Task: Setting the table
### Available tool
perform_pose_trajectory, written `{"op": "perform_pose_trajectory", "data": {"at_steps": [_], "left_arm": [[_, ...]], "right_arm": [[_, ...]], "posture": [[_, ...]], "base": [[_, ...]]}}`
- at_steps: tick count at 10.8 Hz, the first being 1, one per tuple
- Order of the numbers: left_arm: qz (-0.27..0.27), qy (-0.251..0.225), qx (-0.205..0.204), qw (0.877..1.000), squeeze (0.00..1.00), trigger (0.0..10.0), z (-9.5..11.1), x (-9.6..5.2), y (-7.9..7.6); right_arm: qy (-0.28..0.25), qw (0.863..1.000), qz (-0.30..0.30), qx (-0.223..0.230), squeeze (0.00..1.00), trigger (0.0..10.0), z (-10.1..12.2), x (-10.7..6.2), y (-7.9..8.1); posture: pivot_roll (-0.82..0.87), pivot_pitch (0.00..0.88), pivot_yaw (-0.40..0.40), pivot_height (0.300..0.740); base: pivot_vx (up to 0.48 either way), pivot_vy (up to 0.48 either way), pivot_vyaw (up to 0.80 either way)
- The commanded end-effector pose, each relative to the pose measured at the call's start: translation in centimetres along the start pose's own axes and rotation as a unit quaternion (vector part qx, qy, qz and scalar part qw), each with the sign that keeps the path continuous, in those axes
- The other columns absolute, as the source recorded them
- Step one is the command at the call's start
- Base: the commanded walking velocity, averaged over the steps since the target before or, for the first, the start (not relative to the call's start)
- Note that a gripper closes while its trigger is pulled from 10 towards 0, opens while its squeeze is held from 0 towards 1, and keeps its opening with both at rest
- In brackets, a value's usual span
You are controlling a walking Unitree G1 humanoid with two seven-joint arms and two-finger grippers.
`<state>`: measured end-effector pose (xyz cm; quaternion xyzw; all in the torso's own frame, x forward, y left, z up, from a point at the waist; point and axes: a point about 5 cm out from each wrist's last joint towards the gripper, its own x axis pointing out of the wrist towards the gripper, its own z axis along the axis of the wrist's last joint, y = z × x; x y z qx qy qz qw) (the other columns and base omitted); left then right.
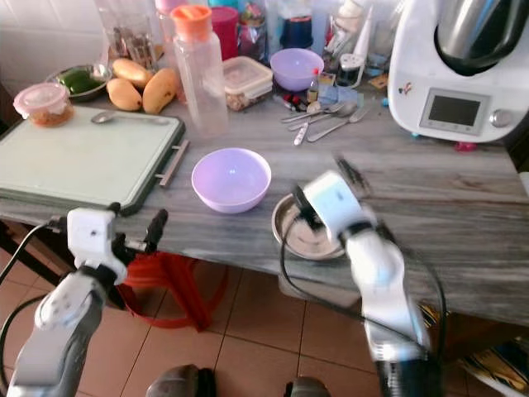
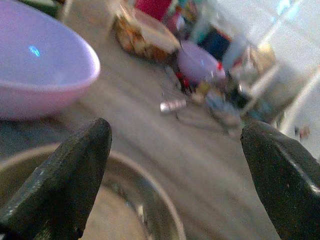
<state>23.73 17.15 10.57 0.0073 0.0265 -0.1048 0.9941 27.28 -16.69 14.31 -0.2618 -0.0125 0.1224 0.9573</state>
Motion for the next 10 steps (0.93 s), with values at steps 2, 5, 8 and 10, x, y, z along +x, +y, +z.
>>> {"op": "perform_pose_trajectory", "data": {"at_steps": [2,5,8,10], "left_arm": [[-0.022,0.016,0.004,1.0,0.0,10.0,-0.5,-1.4,-0.7],[-0.029,0.021,-0.004,0.999,0.0,10.0,-0.4,-1.4,-0.9],[-0.049,0.03,-0.008,0.998,0.0,10.0,-0.5,-2.0,-1.1],[-0.05,0.034,-0.007,0.998,0.0,10.0,-0.6,-2.1,-1.0]], "right_arm": [[0.065,0.995,-0.022,0.066,1.0,10.0,-1.6,-1.1,0.2],[0.132,0.984,-0.015,0.123,1.0,10.0,-3.1,-1.5,0.9],[0.159,0.975,0.029,0.156,1.0,10.0,-3.3,-1.3,2.4],[0.144,0.975,0.06,0.157,1.0,10.0,-2.3,-0.9,3.1]], "posture": [[-0.04,0.0,0.04,0.74],[-0.04,0.0,0.039,0.74],[-0.04,0.0,0.04,0.74],[-0.04,0.0,0.039,0.74]], "base": [[0.0,0.0,0.0],[0.0,0.0,0.0],[0.0,0.0,0.0],[0.0,0.0,0.0]]}}
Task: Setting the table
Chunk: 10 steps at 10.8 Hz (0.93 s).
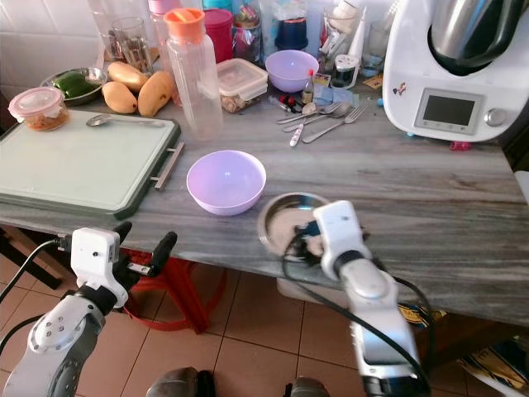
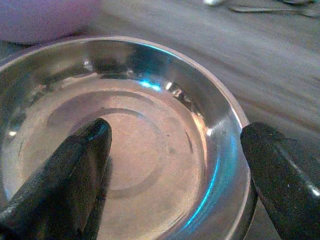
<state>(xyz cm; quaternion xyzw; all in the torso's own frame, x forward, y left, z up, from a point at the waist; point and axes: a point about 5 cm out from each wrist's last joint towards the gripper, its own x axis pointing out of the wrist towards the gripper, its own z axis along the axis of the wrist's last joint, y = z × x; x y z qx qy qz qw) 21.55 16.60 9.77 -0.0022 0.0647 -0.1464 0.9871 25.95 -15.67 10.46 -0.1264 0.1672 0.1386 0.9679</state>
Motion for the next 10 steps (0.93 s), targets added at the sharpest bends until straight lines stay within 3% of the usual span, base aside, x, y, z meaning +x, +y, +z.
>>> {"op": "perform_pose_trajectory", "data": {"at_steps": [1,3,7,10], "left_arm": [[-0.007,0.0,0.005,1.0,0.0,10.0,0.3,-0.2,-0.1],[-0.003,0.006,0.007,1.0,0.0,10.0,0.2,-0.3,-0.1],[-0.001,0.005,0.007,1.0,0.0,10.0,0.3,-0.2,-0.1],[0.0,0.005,0.007,1.0,0.0,10.0,0.3,-0.1,-0.1]], "right_arm": [[-0.006,1.0,0.021,-0.005,1.0,10.0,0.7,0.0,0.5],[-0.009,0.998,0.049,-0.029,1.0,10.0,1.6,-0.1,0.6],[0.011,0.999,0.0,-0.041,1.0,10.0,1.8,-0.2,-0.5],[-0.03,0.999,0.021,-0.027,1.0,10.0,3.8,0.2,0.3]], "posture": [[-0.03,0.0,0.037,0.74],[-0.03,0.0,0.036,0.74],[-0.03,0.0,0.033,0.74],[-0.02,0.0,0.034,0.74]], "base": [[0.0,0.0,0.0],[0.0,0.0,0.0],[0.0,0.0,0.0],[0.0,0.0,0.0]]}}
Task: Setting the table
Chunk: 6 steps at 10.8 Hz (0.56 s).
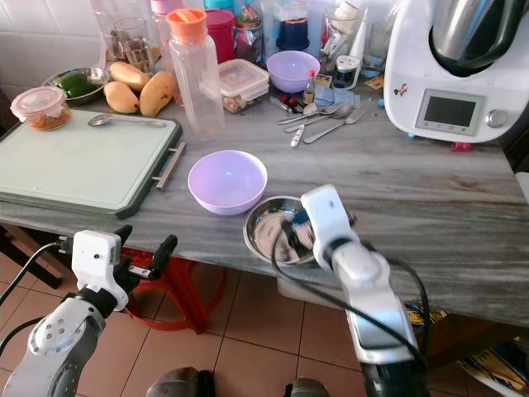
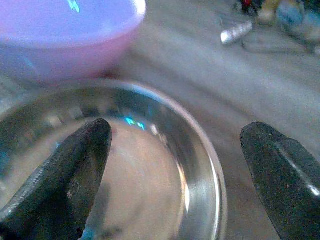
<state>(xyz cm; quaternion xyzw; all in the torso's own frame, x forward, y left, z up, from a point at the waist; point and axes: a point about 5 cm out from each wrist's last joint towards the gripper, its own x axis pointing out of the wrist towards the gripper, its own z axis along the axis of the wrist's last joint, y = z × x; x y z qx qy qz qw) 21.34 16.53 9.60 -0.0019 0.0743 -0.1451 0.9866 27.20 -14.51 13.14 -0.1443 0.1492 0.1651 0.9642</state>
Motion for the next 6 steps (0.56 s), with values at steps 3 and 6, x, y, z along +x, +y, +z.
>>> {"op": "perform_pose_trajectory", "data": {"at_steps": [3,6], "left_arm": [[-0.003,-0.005,0.009,1.0,0.0,10.0,0.5,0.1,-0.1],[-0.006,-0.003,0.007,1.0,0.0,10.0,0.5,0.0,-0.3]], "right_arm": [[-0.024,0.999,0.029,0.004,1.0,10.0,1.4,0.4,0.9],[0.02,0.999,0.041,0.008,1.0,10.0,-0.3,0.6,1.2]], "posture": [[-0.02,0.0,0.036,0.74],[-0.02,0.0,0.035,0.74]], "base": [[0.0,0.0,0.0],[0.0,0.0,0.0]]}}
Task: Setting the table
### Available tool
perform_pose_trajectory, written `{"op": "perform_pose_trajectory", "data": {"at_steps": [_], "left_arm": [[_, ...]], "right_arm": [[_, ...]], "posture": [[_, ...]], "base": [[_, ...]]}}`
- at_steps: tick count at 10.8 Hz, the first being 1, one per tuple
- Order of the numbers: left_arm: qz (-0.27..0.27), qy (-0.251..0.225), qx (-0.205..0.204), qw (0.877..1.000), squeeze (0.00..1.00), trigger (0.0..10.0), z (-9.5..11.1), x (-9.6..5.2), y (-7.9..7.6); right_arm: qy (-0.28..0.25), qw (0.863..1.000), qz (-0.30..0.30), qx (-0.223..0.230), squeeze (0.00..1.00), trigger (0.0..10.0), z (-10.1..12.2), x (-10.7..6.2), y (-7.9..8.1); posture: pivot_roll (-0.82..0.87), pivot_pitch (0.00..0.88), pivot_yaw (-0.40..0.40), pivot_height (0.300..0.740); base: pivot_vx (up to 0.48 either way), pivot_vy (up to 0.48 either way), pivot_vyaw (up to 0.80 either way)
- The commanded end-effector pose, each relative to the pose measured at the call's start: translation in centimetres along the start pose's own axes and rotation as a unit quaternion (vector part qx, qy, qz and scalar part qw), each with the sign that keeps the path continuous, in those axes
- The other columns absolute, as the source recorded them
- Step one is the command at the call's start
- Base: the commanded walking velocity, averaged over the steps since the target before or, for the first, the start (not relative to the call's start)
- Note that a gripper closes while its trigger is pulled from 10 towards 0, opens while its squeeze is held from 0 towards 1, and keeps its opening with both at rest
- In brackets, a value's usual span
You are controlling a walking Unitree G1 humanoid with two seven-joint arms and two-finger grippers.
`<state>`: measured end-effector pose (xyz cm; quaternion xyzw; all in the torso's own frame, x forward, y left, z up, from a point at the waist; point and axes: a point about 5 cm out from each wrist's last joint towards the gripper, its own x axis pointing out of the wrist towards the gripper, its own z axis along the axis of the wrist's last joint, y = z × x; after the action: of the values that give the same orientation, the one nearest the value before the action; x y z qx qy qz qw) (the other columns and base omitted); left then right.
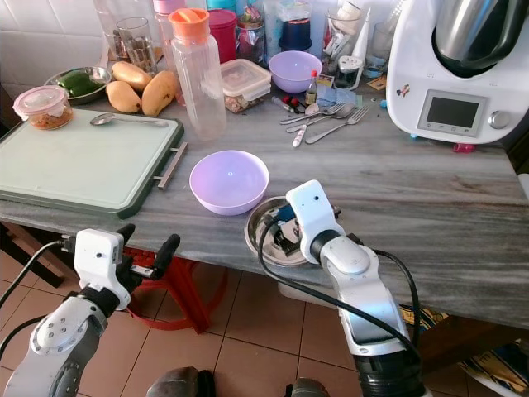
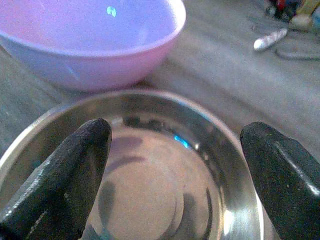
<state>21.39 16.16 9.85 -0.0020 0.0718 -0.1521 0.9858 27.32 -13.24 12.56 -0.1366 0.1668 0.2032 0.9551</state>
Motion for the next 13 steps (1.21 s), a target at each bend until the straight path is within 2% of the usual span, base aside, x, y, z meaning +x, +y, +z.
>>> {"op": "perform_pose_trajectory", "data": {"at_steps": [1,4,7,10,12,13], "left_arm": [[-0.001,0.001,0.006,1.0,0.0,10.0,0.2,-0.1,-0.1],[-0.003,0.002,0.007,1.0,0.0,10.0,0.3,0.0,0.0],[-0.005,0.004,0.009,1.0,0.0,10.0,0.4,-0.1,0.0],[-0.001,0.007,0.01,1.0,0.0,10.0,0.4,-0.3,0.2],[-0.001,0.009,0.01,1.0,0.0,10.0,0.4,-0.2,0.1],[-0.004,0.009,0.01,1.0,0.0,10.0,0.4,-0.1,0.1]], "right_arm": [[0.016,1.0,-0.004,0.007,1.0,10.0,-0.6,0.1,-0.1],[0.032,0.999,0.002,0.015,1.0,10.0,-1.7,0.7,-0.1],[0.04,0.999,-0.004,0.009,1.0,10.0,-2.5,2.0,-1.0],[0.029,0.999,-0.016,0.003,0.99,10.0,-1.9,3.0,-2.1],[0.025,1.0,-0.015,0.009,1.0,10.0,-2.2,3.3,-2.2],[0.02,1.0,0.0,0.018,1.0,10.0,-2.0,3.7,-1.7]], "posture": [[-0.02,0.0,0.038,0.74],[-0.02,0.0,0.048,0.74],[-0.01,0.0,0.05,0.74],[0.0,0.006,0.048,0.74],[0.0,0.005,0.052,0.74],[0.0,0.002,0.058,0.74]], "base": [[0.0,0.0,0.0],[0.0,0.0,0.0],[0.0,0.0,0.0],[0.0,0.0,0.0],[0.0,0.0,0.0],[0.0,0.0,0.0]]}}
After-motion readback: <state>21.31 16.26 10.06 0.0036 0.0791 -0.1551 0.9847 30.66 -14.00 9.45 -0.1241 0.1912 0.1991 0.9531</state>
